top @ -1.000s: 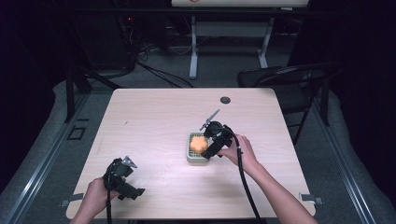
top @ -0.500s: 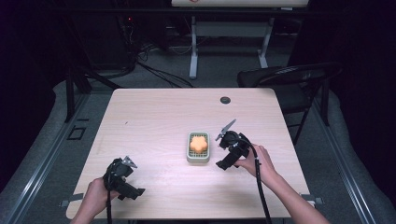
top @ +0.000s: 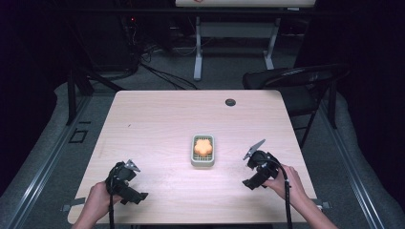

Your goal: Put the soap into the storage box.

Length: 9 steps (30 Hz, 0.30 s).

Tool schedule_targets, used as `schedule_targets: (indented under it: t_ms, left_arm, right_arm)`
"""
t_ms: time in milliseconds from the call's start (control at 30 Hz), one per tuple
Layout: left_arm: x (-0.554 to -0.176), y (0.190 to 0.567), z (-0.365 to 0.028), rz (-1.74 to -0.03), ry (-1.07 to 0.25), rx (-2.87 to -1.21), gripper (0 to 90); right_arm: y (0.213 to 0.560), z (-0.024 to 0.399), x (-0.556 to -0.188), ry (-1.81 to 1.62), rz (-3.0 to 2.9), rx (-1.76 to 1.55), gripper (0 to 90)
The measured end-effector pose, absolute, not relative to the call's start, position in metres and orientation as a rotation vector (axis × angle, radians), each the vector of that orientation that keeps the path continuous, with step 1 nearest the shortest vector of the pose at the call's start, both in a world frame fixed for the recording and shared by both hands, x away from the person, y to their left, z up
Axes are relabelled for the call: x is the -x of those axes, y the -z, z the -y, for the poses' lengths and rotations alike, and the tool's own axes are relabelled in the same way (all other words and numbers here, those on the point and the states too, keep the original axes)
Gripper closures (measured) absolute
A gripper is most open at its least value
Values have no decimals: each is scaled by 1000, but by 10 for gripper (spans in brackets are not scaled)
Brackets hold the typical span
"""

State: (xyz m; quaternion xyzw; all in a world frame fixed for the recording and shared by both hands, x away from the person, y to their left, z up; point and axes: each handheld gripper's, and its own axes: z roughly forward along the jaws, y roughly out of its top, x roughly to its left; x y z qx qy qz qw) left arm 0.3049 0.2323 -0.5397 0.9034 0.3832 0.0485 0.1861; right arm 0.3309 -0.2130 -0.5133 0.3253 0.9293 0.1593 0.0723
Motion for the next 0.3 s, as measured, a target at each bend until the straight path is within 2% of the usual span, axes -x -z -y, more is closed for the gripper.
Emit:
schedule_targets:
  t_ms: [300]
  left_arm:
    - [-306,540,-231,-1075,-132,-2549,1]
  right_arm:
    - [529,223,-320,-405,-2786,-1011,135]
